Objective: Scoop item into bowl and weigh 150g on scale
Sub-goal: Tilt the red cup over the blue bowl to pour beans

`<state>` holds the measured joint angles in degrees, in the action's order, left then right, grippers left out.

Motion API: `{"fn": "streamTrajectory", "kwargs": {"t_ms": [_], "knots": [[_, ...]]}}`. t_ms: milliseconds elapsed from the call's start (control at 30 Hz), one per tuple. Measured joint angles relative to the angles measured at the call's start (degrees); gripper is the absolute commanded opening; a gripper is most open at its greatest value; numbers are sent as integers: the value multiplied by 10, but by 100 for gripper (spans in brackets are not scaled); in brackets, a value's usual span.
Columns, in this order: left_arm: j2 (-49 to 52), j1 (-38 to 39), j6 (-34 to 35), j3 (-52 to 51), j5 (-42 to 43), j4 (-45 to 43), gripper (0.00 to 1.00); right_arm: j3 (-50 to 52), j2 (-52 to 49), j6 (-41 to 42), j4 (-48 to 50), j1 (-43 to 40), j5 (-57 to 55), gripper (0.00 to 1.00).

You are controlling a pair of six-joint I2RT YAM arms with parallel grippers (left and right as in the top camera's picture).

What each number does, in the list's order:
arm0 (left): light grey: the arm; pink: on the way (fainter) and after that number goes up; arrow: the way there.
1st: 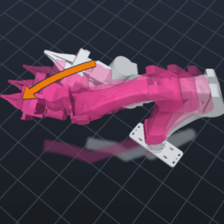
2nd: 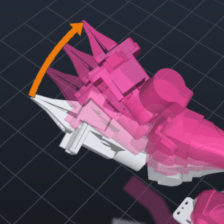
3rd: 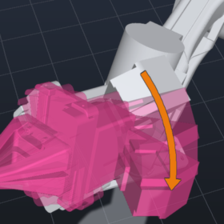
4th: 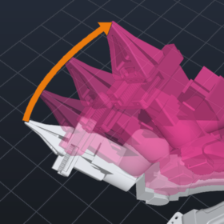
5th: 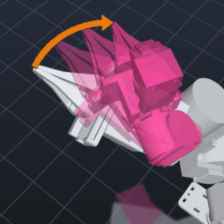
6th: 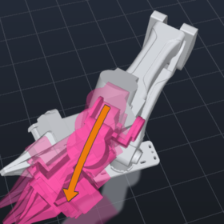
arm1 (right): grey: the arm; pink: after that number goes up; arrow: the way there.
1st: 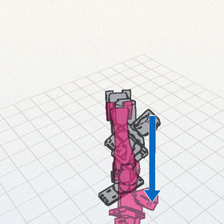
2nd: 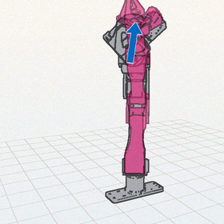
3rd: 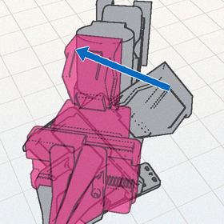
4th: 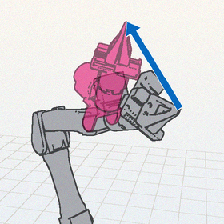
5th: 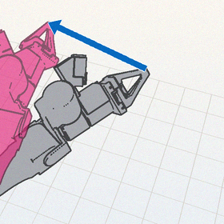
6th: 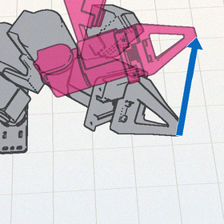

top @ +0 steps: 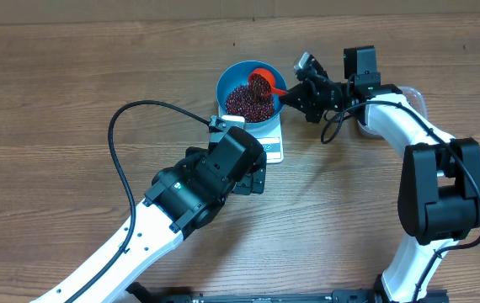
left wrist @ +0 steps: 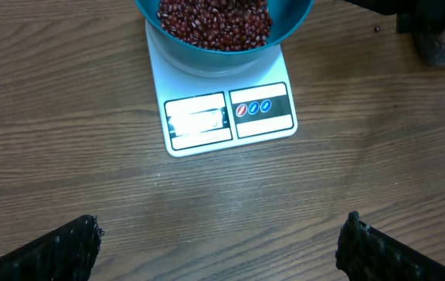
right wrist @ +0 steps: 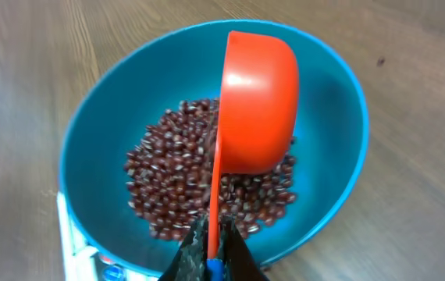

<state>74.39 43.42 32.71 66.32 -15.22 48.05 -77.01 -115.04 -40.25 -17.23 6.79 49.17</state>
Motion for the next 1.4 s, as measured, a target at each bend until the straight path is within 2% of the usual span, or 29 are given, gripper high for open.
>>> {"fn": "streamTrajectory", "kwargs": {"t_ms": [67,233,1067,1400], "knots": [[0,0,0,0,0,0,99,0,0,-39,6,0,-6,4],[0,0,0,0,0,0,100,0,0,-76,17,0,-14,4],[0,0,0,0,0,0,100,0,0,-94,65,0,45,4],[0,0,0,0,0,0,99,0,0,-161,102,0,31,4]]}}
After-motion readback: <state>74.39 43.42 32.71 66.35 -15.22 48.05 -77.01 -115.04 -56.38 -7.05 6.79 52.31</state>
